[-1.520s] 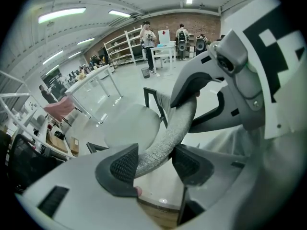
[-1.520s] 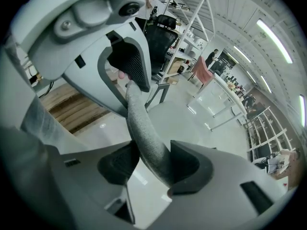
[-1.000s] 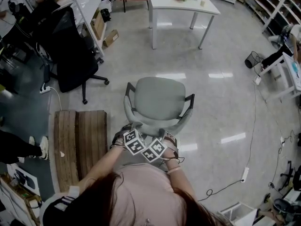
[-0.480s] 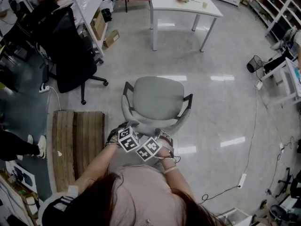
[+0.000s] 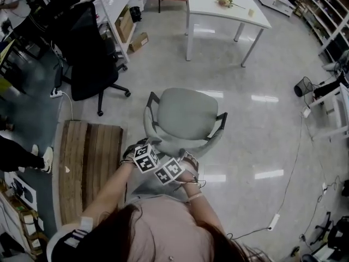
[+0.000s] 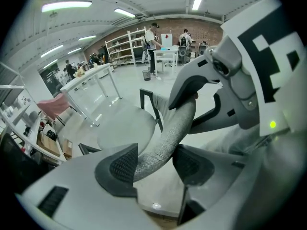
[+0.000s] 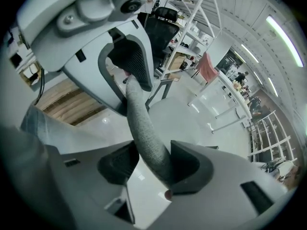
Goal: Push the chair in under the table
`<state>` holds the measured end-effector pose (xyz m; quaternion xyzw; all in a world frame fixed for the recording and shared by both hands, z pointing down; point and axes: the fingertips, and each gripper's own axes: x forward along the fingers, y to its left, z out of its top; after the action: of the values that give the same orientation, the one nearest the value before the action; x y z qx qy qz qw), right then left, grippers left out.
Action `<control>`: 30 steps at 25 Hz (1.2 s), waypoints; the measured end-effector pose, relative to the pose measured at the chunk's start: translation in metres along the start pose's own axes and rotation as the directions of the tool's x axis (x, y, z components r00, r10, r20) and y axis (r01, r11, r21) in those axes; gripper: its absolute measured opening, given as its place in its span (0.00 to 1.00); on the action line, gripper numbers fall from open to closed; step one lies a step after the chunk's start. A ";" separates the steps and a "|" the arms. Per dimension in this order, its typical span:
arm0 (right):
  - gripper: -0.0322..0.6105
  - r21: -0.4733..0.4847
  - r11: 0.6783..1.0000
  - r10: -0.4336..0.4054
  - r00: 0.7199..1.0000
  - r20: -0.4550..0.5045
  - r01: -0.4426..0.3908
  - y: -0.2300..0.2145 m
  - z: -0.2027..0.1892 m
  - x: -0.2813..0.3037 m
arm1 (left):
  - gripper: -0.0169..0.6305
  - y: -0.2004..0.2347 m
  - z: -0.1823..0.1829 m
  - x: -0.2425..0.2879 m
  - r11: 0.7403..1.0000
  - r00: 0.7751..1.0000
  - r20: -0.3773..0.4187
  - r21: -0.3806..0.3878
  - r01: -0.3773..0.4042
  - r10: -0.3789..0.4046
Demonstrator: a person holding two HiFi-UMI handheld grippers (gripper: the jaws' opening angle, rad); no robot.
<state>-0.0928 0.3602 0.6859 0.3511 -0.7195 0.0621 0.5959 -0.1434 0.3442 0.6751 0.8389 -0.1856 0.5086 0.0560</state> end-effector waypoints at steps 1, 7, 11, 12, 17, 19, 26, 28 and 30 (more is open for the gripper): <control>0.37 -0.002 1.000 -0.001 1.000 -0.002 0.001 -0.001 0.002 0.001 | 0.37 0.002 0.000 0.001 1.000 1.000 -0.002 0.002 0.014 -0.014; 0.37 -0.008 1.000 -0.006 0.999 -0.033 0.005 -0.003 0.014 0.010 | 0.37 0.015 -0.004 0.001 0.999 0.998 0.034 0.027 0.045 -0.046; 0.37 0.008 1.000 -0.007 0.998 -0.064 0.008 -0.012 0.017 0.016 | 0.37 0.025 0.000 0.004 0.998 0.997 0.068 0.047 0.044 -0.047; 0.37 0.011 1.000 -0.006 0.997 -0.071 0.007 -0.014 0.018 0.017 | 0.37 0.027 0.000 0.005 0.998 0.996 0.069 0.050 0.048 -0.051; 0.38 0.014 1.000 -0.025 0.997 -0.072 0.026 -0.028 0.027 0.023 | 0.37 0.042 0.006 0.009 0.996 0.995 0.073 0.064 0.064 -0.069; 0.38 0.016 0.999 -0.031 0.997 -0.070 0.033 -0.033 0.029 0.026 | 0.37 0.047 0.009 0.012 0.994 0.994 0.076 0.074 0.075 -0.080; 0.40 0.044 0.998 -0.042 0.995 -0.096 0.046 -0.053 0.034 0.038 | 0.37 0.064 0.020 0.021 0.988 0.988 0.096 0.105 0.112 -0.122; 0.40 0.053 0.997 -0.045 0.993 -0.109 0.051 -0.060 0.037 0.042 | 0.37 0.071 0.025 0.024 0.987 0.987 0.105 0.110 0.114 -0.126; 0.41 0.061 0.997 -0.047 0.991 -0.123 0.054 -0.066 0.039 0.047 | 0.37 0.077 0.027 0.027 0.986 0.985 0.110 0.117 0.120 -0.133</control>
<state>-0.0881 0.2713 0.6955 0.3838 -0.6704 0.0915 0.6284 -0.1382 0.2582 0.6789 0.8792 -0.1065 0.4634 0.0307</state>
